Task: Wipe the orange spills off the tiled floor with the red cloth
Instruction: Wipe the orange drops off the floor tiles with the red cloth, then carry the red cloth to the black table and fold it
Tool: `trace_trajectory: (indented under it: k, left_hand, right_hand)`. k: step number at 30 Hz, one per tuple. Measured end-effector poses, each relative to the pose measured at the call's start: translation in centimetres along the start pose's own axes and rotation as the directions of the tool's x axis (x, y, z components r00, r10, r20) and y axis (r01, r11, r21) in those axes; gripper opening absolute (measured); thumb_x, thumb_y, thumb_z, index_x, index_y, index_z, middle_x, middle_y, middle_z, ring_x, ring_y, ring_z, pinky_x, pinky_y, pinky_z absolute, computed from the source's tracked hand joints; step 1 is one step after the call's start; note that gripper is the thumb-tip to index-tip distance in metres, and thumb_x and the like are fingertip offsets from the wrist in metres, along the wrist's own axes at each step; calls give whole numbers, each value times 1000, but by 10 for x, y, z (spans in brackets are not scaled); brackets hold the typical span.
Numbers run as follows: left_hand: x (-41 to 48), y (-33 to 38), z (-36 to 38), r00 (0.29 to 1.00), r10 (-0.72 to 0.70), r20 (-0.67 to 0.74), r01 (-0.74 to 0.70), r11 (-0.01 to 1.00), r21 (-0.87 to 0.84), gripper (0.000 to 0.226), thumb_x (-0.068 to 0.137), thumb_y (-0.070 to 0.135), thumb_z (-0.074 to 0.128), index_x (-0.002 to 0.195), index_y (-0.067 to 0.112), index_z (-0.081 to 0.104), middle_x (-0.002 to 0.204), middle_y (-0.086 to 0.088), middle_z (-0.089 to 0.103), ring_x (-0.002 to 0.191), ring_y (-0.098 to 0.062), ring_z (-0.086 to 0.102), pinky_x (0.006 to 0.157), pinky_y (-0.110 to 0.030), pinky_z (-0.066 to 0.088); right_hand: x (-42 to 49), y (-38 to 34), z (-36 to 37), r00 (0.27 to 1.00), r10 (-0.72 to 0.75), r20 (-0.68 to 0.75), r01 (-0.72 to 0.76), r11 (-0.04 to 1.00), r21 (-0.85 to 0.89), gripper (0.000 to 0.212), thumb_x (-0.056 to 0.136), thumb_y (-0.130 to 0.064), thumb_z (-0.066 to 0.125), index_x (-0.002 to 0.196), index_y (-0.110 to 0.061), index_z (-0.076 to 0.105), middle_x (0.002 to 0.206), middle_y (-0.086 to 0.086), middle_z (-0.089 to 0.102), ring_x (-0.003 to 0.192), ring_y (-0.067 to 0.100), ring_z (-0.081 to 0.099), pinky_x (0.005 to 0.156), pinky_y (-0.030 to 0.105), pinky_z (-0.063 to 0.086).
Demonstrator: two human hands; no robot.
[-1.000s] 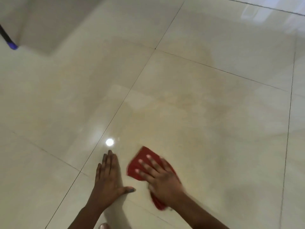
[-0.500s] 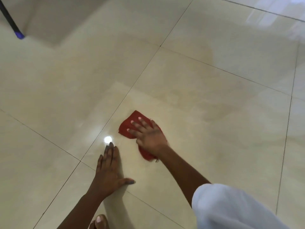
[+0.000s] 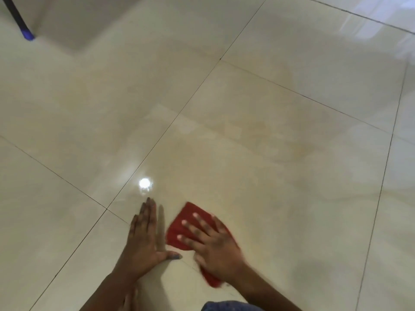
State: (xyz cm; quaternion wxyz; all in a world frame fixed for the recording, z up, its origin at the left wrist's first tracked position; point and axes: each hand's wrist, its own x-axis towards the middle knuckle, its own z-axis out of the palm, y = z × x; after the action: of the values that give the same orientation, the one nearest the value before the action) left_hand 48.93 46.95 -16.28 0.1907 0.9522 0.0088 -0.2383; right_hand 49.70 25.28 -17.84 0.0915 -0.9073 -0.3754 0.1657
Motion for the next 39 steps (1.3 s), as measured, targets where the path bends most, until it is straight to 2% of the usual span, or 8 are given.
trace_trajectory:
  k: [3,8,13,19,25,28,31,39]
  left_hand:
    - [8,29,7,990,131,42,-135,985,107,138,47,92,40,139,14,-27,149,-3,-35,141,-23,-30,112,-30,-22]
    - [41,71,8,980,197,20,-197,970,141,132,59,86,48,142,14,-26,148,0,-36,138,-21,-34,111,-32,-23]
    - [51,71,8,986,154,61,-161,975,156,132,60,84,50,145,13,-22,149,-1,-36,136,-17,-36,112,-33,-20]
    - [55,69,6,988,151,43,-157,967,202,124,62,87,41,150,14,-8,157,-2,-22,144,-19,-22,115,-34,-12]
    - [62,86,-25,995,95,-27,-98,988,-116,41,95,35,49,129,13,49,145,-4,39,131,-24,34,105,-34,31]
    - [60,108,-66,976,-118,183,204,789,-580,34,99,27,44,108,-2,62,106,-13,60,104,-29,53,90,-34,39]
    - [50,125,-119,908,-160,388,416,461,-784,41,100,34,40,111,0,60,100,-9,63,93,-25,59,83,-35,45]
    - [-48,169,-316,962,-25,271,272,126,-954,28,95,35,52,94,10,64,85,-1,69,76,-19,66,68,-32,52]
  right_hand:
    - [-41,55,-13,986,149,-74,-149,989,0,55,73,-36,44,126,-39,55,139,-4,52,132,24,43,106,46,29]
    - [21,125,-54,771,611,-179,-611,789,61,55,90,-30,42,144,-33,32,156,3,23,145,27,13,114,48,13]
    - [-19,76,-17,923,335,-188,-342,940,-2,55,76,-34,45,131,-35,51,143,0,47,134,27,41,109,49,30]
    - [5,146,-52,622,724,-298,-706,683,185,53,84,-15,53,137,-22,47,148,10,38,139,32,29,108,51,25]
    - [21,66,-50,798,564,-214,-458,797,394,55,78,1,58,129,-17,56,142,6,47,135,28,38,108,42,33]
    - [33,46,-84,747,665,6,-457,507,731,49,86,0,48,127,-24,56,137,1,54,119,18,53,97,22,37]
    - [44,21,-142,710,698,97,-354,235,905,51,84,1,46,123,-30,57,119,-3,64,84,7,61,75,20,46]
    - [17,-65,-358,764,638,96,-240,143,960,49,91,-6,53,135,-23,42,124,-7,59,112,5,57,95,23,45]
